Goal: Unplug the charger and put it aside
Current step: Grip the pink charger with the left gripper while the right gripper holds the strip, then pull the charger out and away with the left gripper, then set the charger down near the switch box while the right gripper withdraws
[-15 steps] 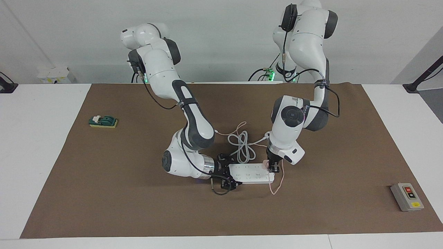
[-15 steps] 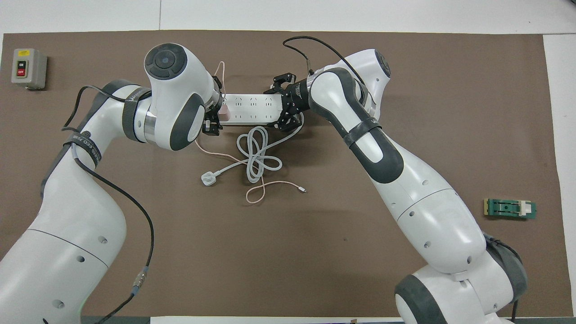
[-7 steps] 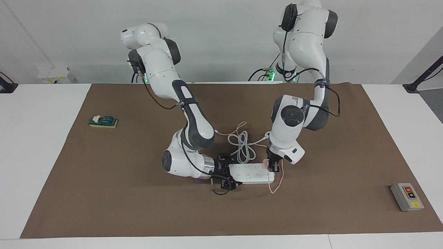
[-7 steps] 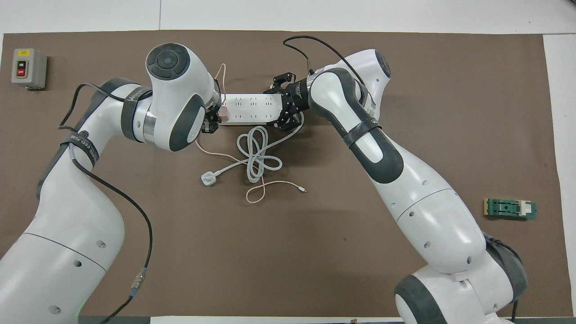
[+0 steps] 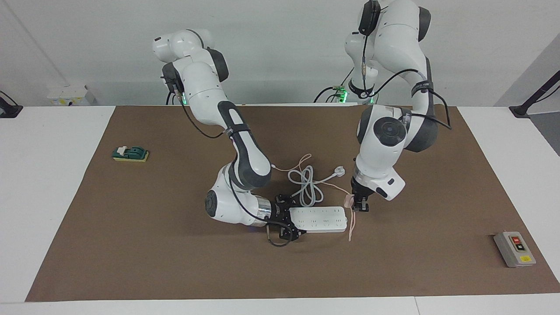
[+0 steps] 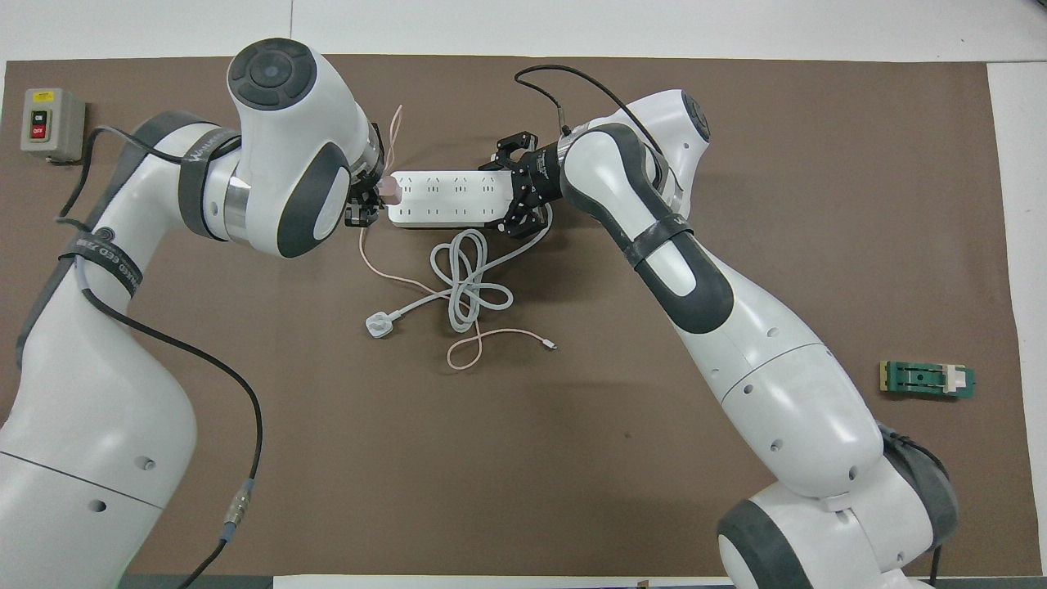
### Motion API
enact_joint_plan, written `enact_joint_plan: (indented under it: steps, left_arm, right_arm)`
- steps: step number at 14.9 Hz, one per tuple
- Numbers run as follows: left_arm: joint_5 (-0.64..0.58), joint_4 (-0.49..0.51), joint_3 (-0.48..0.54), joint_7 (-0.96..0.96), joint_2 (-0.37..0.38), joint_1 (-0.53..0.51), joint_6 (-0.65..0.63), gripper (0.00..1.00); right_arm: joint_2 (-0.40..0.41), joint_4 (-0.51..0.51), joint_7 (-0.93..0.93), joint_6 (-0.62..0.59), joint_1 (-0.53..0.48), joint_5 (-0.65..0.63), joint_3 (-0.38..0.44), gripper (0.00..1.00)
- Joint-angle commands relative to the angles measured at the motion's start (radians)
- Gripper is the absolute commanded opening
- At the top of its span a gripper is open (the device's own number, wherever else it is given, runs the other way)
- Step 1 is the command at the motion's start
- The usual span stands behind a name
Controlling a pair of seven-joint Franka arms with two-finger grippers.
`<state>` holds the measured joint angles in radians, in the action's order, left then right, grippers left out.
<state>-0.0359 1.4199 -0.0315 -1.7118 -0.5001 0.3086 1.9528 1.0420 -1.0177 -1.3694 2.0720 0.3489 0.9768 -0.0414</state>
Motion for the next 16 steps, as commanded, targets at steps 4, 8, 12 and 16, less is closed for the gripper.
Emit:
enact_joint_plan:
  steps: [4,8,12,16]
  left_arm:
    - [0.062,0.033,-0.005,0.528,0.133,-0.268,-0.173,0.00]
    - [0.060,0.143,-0.001,1.048,0.184,-0.443,-0.151,0.00]
    - [0.060,0.341,-0.001,1.233,0.259,-0.476,0.009,0.00]
    - [0.060,0.375,-0.001,1.244,0.272,-0.474,0.041,1.00]
  right_arm:
    - [0.009,0.013,0.023,0.045,0.025,0.005,0.006,0.92]
    - [-0.049,0.007,0.018,0.023,-0.001,-0.035,0.006,1.00]
    - [-0.192,-0.122,0.018,-0.010,-0.044,-0.065,0.026,1.00]
    - [-0.359,-0.183,0.038,-0.168,-0.070,-0.241,0.092,1.00]
